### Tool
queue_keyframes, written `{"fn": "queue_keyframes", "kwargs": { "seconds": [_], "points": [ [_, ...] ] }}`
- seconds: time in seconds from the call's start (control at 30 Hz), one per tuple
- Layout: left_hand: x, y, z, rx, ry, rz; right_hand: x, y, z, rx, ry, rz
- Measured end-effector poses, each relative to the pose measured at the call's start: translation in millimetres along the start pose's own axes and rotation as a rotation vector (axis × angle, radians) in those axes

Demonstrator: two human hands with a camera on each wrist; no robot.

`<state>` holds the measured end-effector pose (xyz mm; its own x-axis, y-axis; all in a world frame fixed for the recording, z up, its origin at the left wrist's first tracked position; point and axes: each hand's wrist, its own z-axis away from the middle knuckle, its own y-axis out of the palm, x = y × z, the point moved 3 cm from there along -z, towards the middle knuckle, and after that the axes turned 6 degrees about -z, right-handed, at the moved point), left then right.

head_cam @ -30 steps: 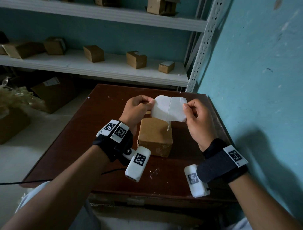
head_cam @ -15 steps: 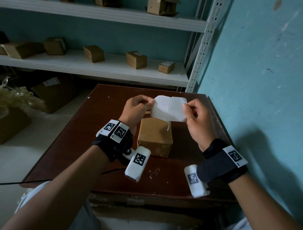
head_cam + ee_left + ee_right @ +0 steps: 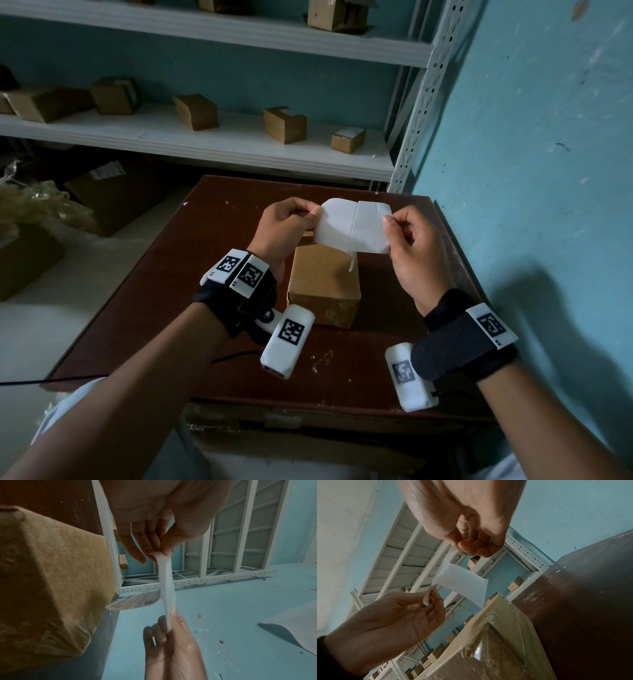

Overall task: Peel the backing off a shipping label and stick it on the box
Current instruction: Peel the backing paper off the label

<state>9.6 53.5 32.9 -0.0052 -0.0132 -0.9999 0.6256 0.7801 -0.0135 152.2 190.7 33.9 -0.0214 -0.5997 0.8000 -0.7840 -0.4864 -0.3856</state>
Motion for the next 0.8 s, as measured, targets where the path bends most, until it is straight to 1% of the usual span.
{"fn": "queue_keyframes", "kwargs": {
  "seconds": [0.37,0.8],
  "points": [
    [0.5,-0.7,-1.5,-0.009,0.008,-0.004,-2.8,0.6,-1.2,-0.004,-0.008,0.030],
    [-1.1,-0.9,-0.9,-0.029,0.014,-0.012,-2.2,0.5,-1.3,0.005,-0.009,0.007]
  ]
}}
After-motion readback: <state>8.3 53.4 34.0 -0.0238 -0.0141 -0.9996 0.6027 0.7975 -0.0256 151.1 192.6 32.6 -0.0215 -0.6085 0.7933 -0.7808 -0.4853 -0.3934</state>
